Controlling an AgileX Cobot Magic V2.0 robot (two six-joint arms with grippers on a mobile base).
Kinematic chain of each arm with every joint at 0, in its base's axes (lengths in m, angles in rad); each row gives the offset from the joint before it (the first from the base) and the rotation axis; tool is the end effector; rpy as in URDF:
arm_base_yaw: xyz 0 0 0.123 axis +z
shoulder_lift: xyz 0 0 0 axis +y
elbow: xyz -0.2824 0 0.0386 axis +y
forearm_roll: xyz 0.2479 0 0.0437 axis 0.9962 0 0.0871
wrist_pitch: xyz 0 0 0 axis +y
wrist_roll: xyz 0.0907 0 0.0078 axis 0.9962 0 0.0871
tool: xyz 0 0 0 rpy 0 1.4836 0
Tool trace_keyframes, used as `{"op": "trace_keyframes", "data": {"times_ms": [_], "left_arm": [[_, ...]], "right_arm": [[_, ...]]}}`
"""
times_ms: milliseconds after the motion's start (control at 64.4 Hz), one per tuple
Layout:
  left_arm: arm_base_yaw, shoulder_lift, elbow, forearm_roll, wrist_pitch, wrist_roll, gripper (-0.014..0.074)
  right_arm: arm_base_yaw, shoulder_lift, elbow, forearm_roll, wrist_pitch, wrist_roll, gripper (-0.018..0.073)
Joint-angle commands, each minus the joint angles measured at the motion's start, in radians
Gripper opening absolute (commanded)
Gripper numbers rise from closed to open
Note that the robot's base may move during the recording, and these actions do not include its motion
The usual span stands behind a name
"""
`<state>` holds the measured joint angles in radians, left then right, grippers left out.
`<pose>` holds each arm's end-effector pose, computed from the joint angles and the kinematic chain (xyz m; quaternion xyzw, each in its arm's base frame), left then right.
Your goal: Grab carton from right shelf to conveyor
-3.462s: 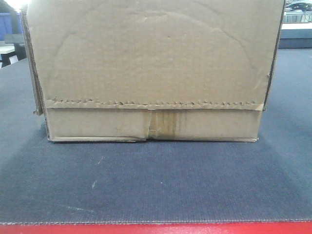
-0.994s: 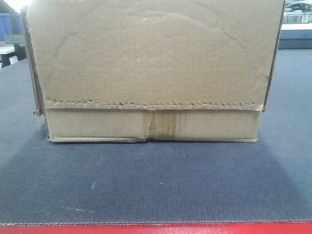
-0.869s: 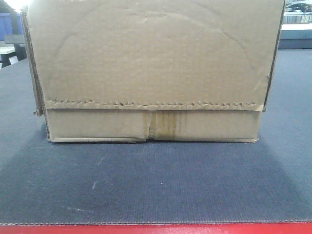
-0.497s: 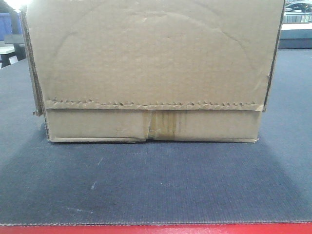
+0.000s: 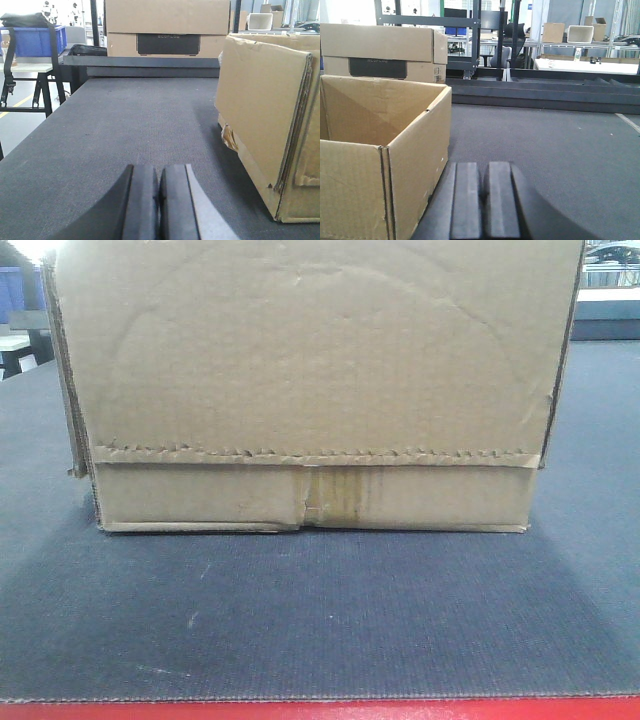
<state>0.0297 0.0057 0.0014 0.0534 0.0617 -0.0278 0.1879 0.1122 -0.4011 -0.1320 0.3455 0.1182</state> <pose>0.0570 0.0020 0.2067 -0.0026 0.7005 0.0208 0.7133 0.0398 0.0034 0.3084 -0.0514 0.6933 0.0498 0.7171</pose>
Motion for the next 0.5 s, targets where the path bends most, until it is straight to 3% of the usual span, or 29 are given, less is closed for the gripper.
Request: {"op": "trace_keyframes", "data": {"times_ms": [0,186,248,373,481], "left_arm": [[0.003,-0.006,-0.001,-0.005,-0.028,0.002,0.0014],[0.003,-0.006,-0.001,-0.005,-0.028,0.002,0.0014],[0.003,-0.006,-0.001,-0.005,-0.028,0.002,0.0014],[0.003,-0.006,-0.001,-0.005,-0.028,0.002,0.0014],[0.003,-0.006,-0.001,-0.005,-0.028,0.002,0.0014]], "right_arm": [[-0.006,-0.007,-0.001,-0.01,-0.026,-0.003,-0.0058],[-0.016,-0.007,0.002,-0.002,-0.016,-0.009,-0.0058],[-0.044,-0.007,0.004,0.048,-0.016,-0.061,-0.0058],[-0.148,-0.007,0.047,0.243,-0.078,-0.266,-0.0058],[-0.211,-0.037,0.16,0.315,-0.192,-0.278,-0.0058]]}}
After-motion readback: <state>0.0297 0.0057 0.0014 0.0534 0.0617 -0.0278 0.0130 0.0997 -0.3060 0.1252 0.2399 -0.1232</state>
